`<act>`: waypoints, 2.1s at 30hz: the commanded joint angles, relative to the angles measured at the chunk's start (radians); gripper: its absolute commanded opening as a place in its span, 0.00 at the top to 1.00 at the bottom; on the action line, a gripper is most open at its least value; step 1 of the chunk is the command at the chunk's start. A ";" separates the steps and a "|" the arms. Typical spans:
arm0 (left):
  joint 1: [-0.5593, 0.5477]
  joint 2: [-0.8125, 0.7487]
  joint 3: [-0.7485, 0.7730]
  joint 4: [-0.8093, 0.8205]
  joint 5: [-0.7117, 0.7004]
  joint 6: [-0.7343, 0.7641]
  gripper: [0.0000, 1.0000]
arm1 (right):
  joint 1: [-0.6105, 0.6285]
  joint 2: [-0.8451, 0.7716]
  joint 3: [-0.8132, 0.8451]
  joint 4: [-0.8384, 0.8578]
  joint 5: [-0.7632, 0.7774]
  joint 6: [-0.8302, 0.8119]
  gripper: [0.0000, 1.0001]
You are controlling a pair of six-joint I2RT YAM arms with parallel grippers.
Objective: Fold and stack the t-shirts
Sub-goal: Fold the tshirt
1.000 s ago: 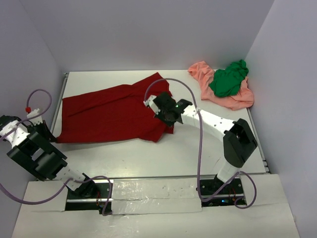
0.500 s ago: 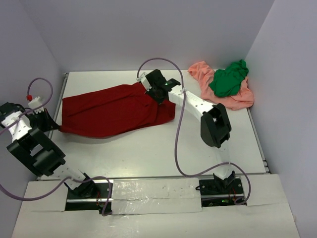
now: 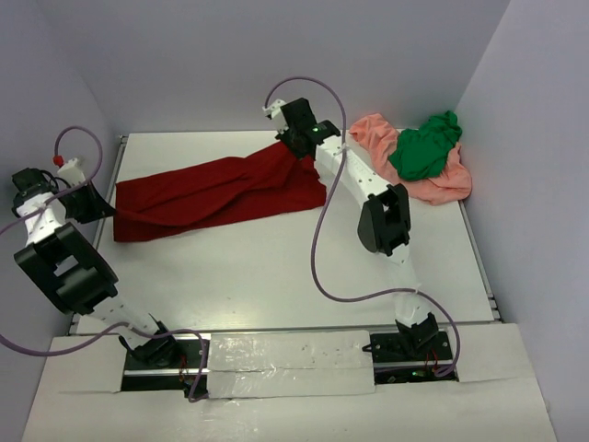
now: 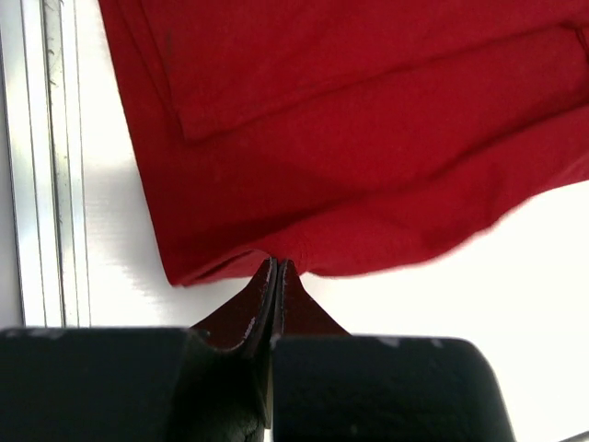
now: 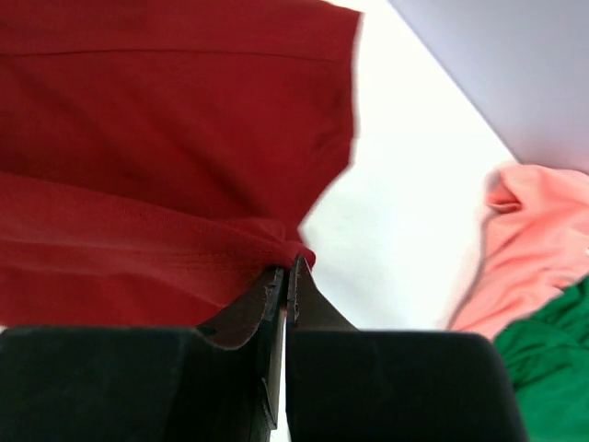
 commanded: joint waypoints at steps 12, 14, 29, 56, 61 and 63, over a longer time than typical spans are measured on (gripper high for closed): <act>-0.043 0.079 -0.003 0.191 -0.029 -0.094 1.00 | -0.098 0.044 0.028 0.063 0.046 -0.024 1.00; -0.044 0.080 -0.011 0.222 -0.037 -0.107 1.00 | -0.103 0.058 0.038 0.075 0.055 -0.027 1.00; -0.061 0.016 -0.158 0.541 -0.170 -0.240 0.01 | -0.086 0.038 -0.047 0.162 0.090 -0.012 0.11; -0.142 -0.102 -0.263 0.460 0.034 -0.209 0.02 | 0.009 -0.160 -0.343 0.030 -0.217 0.148 0.19; -0.142 -0.084 -0.238 0.516 -0.078 -0.240 0.02 | 0.008 -0.217 -0.422 0.047 -0.189 0.117 0.17; -0.142 -0.093 -0.253 0.568 -0.136 -0.249 0.01 | 0.000 -0.231 -0.438 0.054 -0.184 0.105 0.16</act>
